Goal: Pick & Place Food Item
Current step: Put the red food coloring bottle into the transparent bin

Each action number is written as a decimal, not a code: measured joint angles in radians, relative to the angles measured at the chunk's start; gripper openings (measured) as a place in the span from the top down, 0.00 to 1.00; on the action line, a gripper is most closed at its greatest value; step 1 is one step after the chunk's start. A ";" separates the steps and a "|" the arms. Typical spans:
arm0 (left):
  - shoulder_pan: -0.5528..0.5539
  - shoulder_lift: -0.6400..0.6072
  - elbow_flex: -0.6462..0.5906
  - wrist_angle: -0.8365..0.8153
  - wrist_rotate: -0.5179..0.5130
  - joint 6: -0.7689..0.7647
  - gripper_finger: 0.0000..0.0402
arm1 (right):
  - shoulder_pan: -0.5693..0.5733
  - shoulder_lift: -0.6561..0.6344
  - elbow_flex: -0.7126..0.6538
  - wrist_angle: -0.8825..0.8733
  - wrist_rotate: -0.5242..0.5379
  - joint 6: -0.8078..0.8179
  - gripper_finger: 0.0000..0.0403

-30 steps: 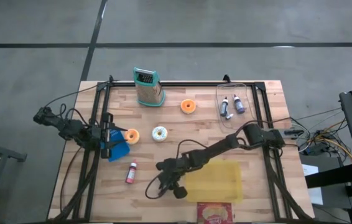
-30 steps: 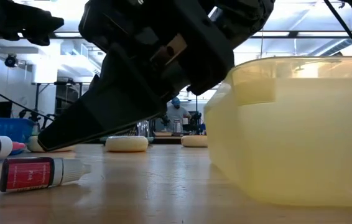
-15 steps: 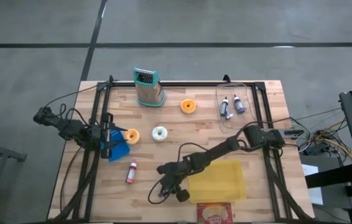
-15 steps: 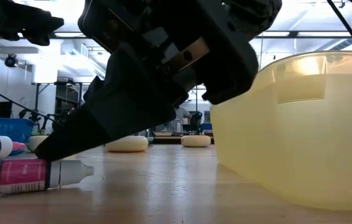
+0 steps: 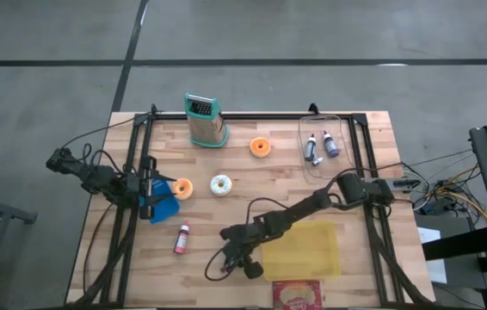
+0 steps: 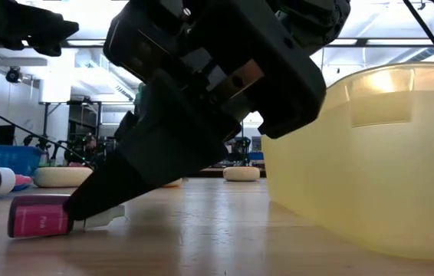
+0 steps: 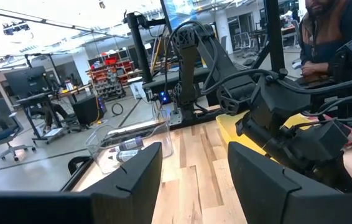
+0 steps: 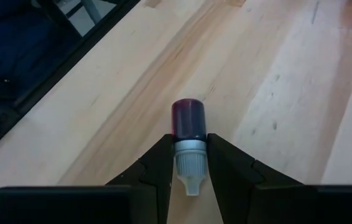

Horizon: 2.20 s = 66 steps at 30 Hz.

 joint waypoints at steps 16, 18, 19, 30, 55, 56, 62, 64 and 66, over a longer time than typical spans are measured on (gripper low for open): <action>0.000 0.000 0.000 0.000 0.000 0.000 0.53 | 0.000 0.000 -0.006 -0.001 0.023 0.000 0.81; 0.000 0.000 0.000 0.000 0.000 0.000 0.53 | 0.000 -0.001 -0.006 -0.001 0.023 0.000 0.82; 0.000 0.000 0.000 0.000 0.000 0.000 0.53 | 0.000 -0.001 -0.006 -0.001 0.024 0.000 0.82; 0.000 0.000 0.000 0.000 0.000 0.000 0.53 | 0.000 -0.001 -0.006 -0.002 0.026 0.000 0.82; 0.000 0.000 0.000 0.000 0.000 0.000 0.53 | -0.064 -0.047 0.191 -0.381 0.051 -0.057 0.82; 0.000 0.000 0.000 0.000 0.000 0.000 0.53 | -0.067 -0.047 0.211 -0.429 0.063 -0.057 0.82; 0.000 0.000 0.000 0.000 0.000 0.000 0.53 | -0.069 -0.047 0.327 -0.686 0.098 -0.054 0.82; 0.000 0.000 0.000 0.000 0.000 0.000 0.53 | -0.068 -0.047 0.362 -0.753 0.097 -0.058 0.82; 0.000 0.000 0.000 0.000 0.000 0.000 0.53 | -0.069 -0.047 0.404 -0.828 0.098 -0.059 0.82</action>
